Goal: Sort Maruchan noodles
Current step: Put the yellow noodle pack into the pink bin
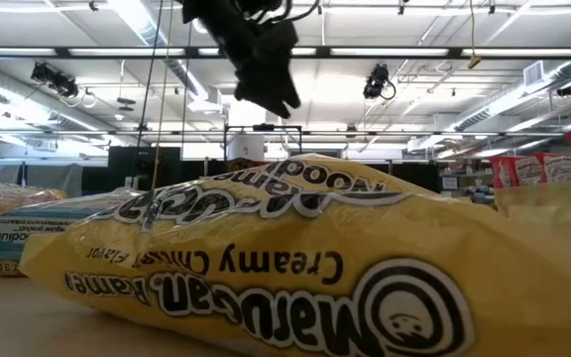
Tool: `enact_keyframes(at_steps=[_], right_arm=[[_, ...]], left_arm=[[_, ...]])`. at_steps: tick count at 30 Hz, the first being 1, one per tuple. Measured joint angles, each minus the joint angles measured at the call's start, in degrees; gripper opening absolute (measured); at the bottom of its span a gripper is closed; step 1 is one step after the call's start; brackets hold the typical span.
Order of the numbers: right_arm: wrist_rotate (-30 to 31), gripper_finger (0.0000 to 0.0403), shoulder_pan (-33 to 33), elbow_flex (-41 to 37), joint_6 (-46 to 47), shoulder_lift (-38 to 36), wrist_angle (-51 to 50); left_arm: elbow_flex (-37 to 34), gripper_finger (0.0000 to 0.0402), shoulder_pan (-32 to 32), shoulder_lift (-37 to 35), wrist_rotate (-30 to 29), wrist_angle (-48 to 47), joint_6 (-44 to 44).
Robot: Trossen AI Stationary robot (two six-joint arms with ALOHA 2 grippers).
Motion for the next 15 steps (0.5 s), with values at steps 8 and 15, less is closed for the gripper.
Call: enact_keyframes(at_steps=[8, 15], right_arm=[[2.7, 0.0128, 12.4, 0.0, 15.6, 0.0, 2.2], [14.3, 0.0128, 20.6, 0.0, 16.7, 0.0, 6.0]], left_arm=[[2.3, 0.0304, -9.3, 7.4, -6.3, 3.0, -8.4], [10.1, 0.0309, -11.0, 16.2, -15.7, -1.6, -15.6]])
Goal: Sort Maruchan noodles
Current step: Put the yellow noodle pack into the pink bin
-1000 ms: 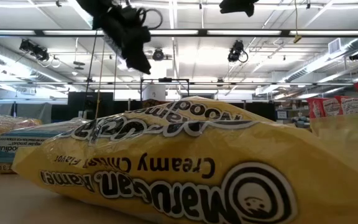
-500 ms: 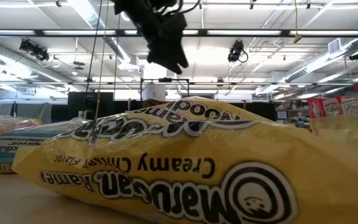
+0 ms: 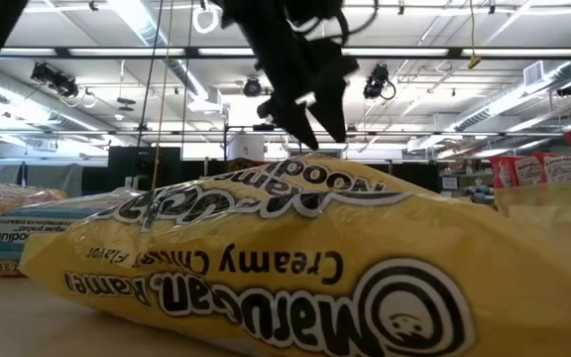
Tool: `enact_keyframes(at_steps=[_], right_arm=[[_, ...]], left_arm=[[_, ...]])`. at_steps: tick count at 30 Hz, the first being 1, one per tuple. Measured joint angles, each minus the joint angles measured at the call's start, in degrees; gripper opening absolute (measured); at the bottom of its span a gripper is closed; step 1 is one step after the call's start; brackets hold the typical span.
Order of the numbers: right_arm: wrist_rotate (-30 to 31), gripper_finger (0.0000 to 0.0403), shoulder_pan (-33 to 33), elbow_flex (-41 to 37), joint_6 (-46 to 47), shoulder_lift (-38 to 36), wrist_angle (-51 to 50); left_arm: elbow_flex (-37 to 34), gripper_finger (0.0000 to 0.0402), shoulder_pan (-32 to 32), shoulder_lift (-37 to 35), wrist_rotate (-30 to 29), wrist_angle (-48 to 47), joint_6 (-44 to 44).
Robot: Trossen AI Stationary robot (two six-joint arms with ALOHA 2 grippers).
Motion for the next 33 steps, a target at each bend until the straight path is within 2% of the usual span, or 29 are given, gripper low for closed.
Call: enact_keyframes(at_steps=[4, 9, 16, 20, 26, 33], right_arm=[[1.4, 0.0128, 0.8, 0.0, 0.0, 0.0, 4.1], [1.4, 0.0128, 1.9, 0.0, 0.0, 0.0, 9.1], [1.9, 0.0128, 3.2, 0.0, 0.0, 1.8, 7.3], [1.0, 0.0128, 2.8, 0.0, 7.0, 3.7, -4.0], [-1.9, 0.0128, 2.4, 0.0, 15.8, 7.1, -26.9], [-2.9, 0.0128, 1.4, -0.1, 22.2, 12.4, -53.0]], left_arm=[[4.8, 0.0309, 0.5, 6.0, -5.8, -5.4, -0.8], [5.1, 0.0309, 0.5, 9.7, -14.2, -6.9, -0.8], [5.2, 0.0309, 1.4, 14.0, -13.2, -5.8, -2.9], [5.1, 0.0309, 2.8, 15.8, -11.6, -7.9, -4.4], [5.1, 0.0308, 4.1, 16.0, -11.2, -9.2, -4.6], [5.1, 0.0283, 4.9, 16.0, -11.3, -9.2, -4.6]])
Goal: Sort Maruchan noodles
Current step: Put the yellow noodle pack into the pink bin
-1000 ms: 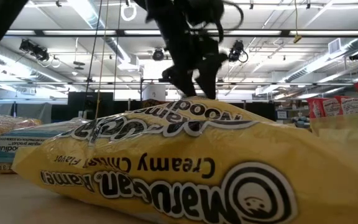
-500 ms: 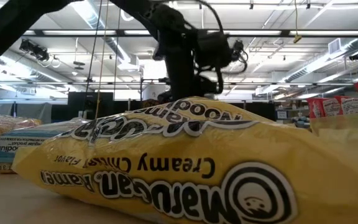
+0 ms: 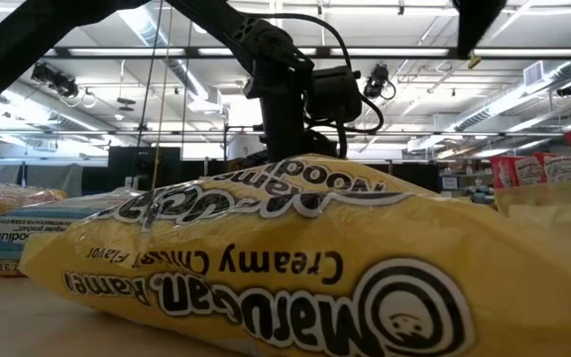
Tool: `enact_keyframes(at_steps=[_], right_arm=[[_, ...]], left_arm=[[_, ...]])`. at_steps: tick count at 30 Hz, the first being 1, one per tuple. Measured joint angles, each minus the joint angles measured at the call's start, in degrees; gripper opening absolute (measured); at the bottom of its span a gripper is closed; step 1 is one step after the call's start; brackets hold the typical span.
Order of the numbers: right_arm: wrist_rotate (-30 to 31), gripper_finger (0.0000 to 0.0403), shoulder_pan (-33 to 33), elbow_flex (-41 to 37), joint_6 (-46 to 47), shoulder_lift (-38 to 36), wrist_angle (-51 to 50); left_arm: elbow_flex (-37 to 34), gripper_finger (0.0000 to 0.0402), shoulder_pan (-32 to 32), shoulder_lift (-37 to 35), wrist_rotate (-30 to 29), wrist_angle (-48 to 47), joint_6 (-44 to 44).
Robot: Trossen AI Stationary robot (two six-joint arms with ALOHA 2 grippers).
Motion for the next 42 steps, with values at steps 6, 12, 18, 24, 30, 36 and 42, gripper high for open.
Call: enact_keyframes(at_steps=[6, 12, 18, 24, 30, 36, 42], right_arm=[[-0.4, 0.0128, -0.6, -2.2, -2.5, 0.9, 3.9], [-0.7, 0.0128, -1.8, -5.8, 0.3, -1.6, 1.2], [0.9, 0.0128, -2.1, -6.8, 1.9, -7.1, 2.6], [6.7, 0.0128, -2.1, -6.8, 0.0, -10.3, 7.3], [5.6, 0.0128, -1.1, -7.7, -14.7, -11.5, 19.9], [4.1, 0.0125, -1.1, -16.1, -14.4, -20.6, 32.7], [4.2, 0.0124, -0.9, -25.4, -12.7, -30.3, 37.8]], left_arm=[[0.8, 0.0276, -0.1, -0.1, -1.1, -3.4, -0.1], [5.2, 0.0285, 0.7, -0.4, 1.3, -8.7, -2.6], [8.7, 0.0288, 1.2, -0.4, -1.4, -13.6, -2.5], [9.8, 0.0288, 3.1, 0.1, 0.8, -14.6, -1.1], [9.6, 0.0286, 4.3, 3.2, 0.8, -17.1, -2.2], [9.7, 0.0286, 3.6, 4.0, 1.9, -15.1, -1.0], [9.9, 0.0265, 2.4, 5.3, 1.2, -13.4, 0.6]])
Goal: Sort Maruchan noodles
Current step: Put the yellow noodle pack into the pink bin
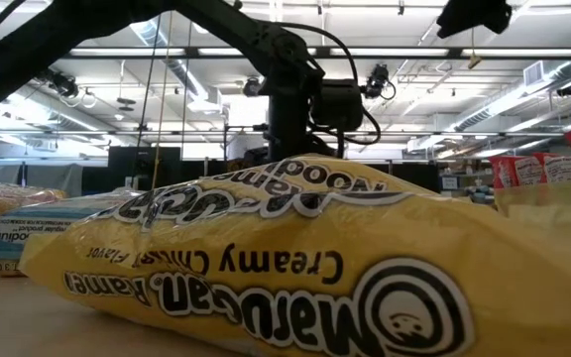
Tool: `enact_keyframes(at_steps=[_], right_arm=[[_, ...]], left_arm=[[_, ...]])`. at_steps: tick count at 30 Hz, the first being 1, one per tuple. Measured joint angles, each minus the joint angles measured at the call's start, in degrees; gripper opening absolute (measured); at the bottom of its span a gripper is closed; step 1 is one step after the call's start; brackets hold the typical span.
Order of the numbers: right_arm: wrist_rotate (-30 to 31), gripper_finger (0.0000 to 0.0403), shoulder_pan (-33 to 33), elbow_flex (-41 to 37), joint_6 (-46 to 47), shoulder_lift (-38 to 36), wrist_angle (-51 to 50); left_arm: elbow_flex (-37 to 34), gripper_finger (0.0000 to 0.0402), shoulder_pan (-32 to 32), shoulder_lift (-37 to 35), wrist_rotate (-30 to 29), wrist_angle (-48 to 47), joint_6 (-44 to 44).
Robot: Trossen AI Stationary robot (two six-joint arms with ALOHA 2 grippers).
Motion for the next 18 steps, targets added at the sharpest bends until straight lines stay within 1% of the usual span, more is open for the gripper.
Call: enact_keyframes(at_steps=[3, 5, 8, 10, 11, 12, 14, 16, 18], right_arm=[[0.0, 0.0124, -0.1, -1.8, -0.8, -2.9, 0.3], [-0.4, 0.0124, -0.4, -2.2, -2.7, -4.2, -0.2], [-2.8, 0.0124, -0.5, -0.7, -3.8, -6.1, -2.6], [-2.8, 0.0124, -0.4, 0.7, -3.9, -7.8, -4.5], [-2.0, 0.0124, -0.4, 1.1, -4.1, -8.8, -5.0], [-1.1, 0.0124, -0.4, 1.4, -4.8, -10.0, -5.1], [-0.6, 0.0124, -0.4, 1.5, -6.7, -12.2, -5.1], [-0.5, 0.0124, -0.4, 1.5, -8.1, -14.1, -5.0], [-0.7, 0.0124, -0.4, 1.5, -8.5, -15.5, -4.9]], left_arm=[[0.0, 0.0216, -0.7, 0.4, -1.0, 1.3, 1.2], [0.1, 0.0170, -1.0, 0.6, -1.4, 2.0, 1.5], [0.1, 0.0093, -0.9, 0.6, -0.9, 1.9, 1.5], [0.0, 0.0041, -0.9, -0.1, 0.0, 1.6, 1.6], [0.0, 0.0022, -1.0, -0.2, 0.9, 1.6, 2.2], [0.0, 0.0014, -1.0, -0.7, 2.2, 1.8, 3.7], [0.6, 0.0012, -1.0, -1.6, 5.6, 1.2, 6.8], [1.6, 0.0009, -1.2, -2.3, 8.6, 0.1, 8.5], [2.8, 0.0005, -1.2, -3.7, 12.8, -1.4, 9.1]])
